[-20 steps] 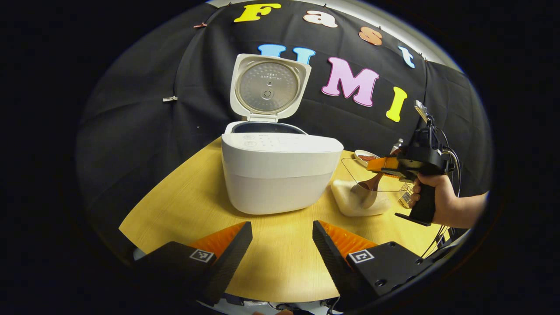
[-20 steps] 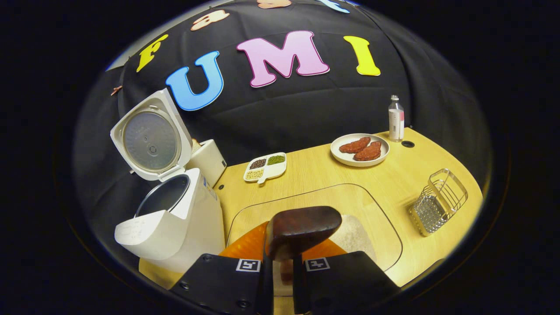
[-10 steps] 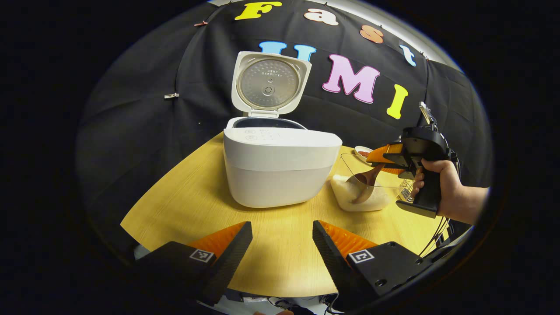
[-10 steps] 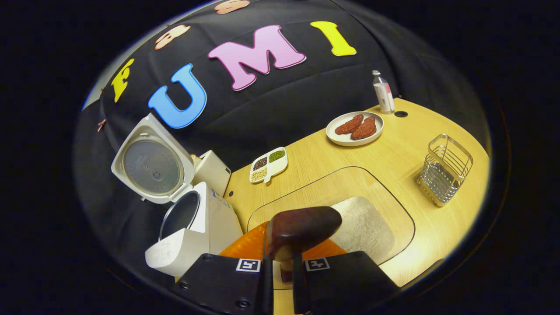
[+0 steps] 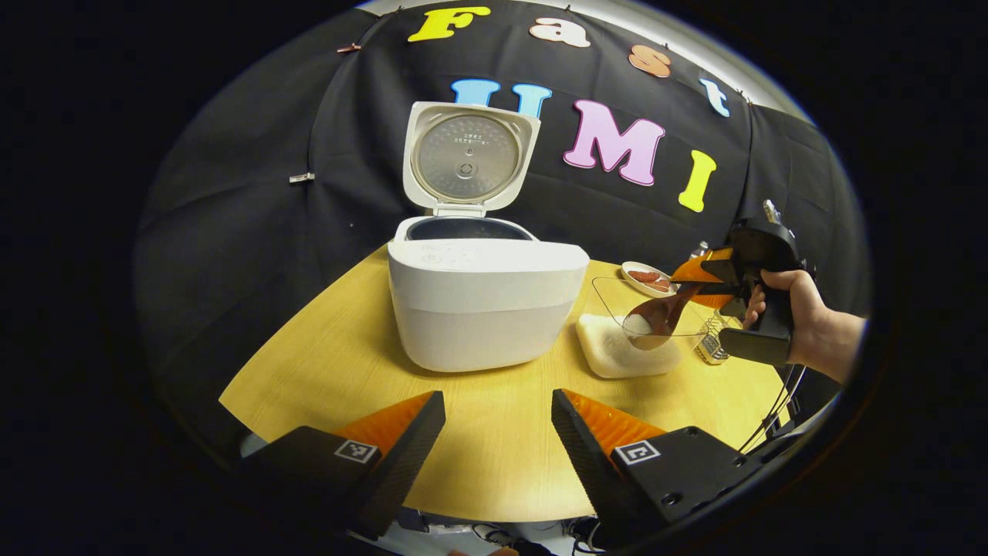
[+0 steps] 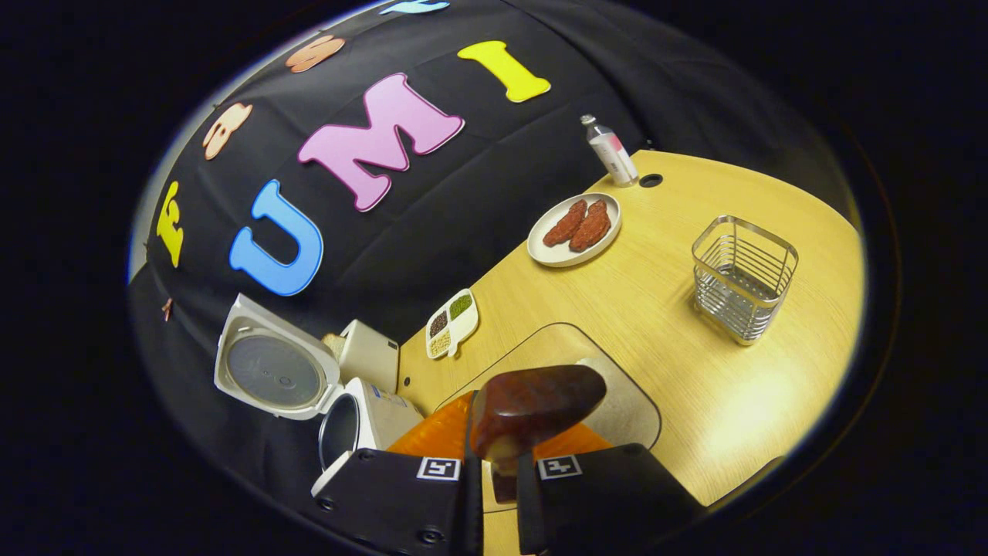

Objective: Close the left gripper, press the button to open the rice cooker; take a wooden spoon from the chopstick holder with the right hand, scoop a spoonful of rice and pour it into the rice cooker, then put the wooden spoon back into the chopstick holder.

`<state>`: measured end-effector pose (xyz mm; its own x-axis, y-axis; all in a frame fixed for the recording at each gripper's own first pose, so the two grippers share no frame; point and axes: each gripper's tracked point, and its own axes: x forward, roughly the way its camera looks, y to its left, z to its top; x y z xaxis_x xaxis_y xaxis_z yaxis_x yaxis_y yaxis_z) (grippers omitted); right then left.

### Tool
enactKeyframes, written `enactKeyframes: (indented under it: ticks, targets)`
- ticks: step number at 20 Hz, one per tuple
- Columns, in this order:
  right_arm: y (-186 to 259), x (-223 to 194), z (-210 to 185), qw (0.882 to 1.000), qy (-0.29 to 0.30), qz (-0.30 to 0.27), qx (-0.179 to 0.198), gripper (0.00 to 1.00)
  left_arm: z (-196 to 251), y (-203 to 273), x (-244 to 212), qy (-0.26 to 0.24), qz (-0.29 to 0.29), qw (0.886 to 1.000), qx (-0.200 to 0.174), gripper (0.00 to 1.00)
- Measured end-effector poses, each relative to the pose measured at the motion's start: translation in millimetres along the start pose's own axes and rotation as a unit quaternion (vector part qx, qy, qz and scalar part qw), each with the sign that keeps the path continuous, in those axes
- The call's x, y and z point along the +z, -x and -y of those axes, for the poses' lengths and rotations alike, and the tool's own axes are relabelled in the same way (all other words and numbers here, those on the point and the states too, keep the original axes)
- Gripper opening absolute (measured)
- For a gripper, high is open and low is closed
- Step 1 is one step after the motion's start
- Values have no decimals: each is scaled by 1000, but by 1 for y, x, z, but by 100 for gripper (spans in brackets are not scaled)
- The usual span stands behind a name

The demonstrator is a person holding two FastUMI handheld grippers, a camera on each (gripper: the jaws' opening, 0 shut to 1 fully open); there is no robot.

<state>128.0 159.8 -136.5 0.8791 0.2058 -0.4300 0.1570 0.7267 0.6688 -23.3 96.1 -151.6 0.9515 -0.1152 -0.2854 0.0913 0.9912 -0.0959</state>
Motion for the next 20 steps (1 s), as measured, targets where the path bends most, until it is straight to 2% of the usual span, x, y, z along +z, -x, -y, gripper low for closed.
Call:
enactKeyframes:
  ticks: [5,8,11,16,20]
  targets:
    - [12,37,3,999,-46,16,-2,22,10,2,3,5,3,1000,-6,96]
    - [17,52,-4,997,-79,15,2,22,15,4,7,-9,10,1000,-14,96]
    - [22,70,-18,996,-85,26,10,22,14,6,12,-16,17,1000,-14,96]
    - [25,91,-72,988,-145,25,54,22,12,11,14,-23,24,999,-18,96]
    - [25,90,-117,984,-155,16,83,22,2,19,19,-15,28,999,-14,96]
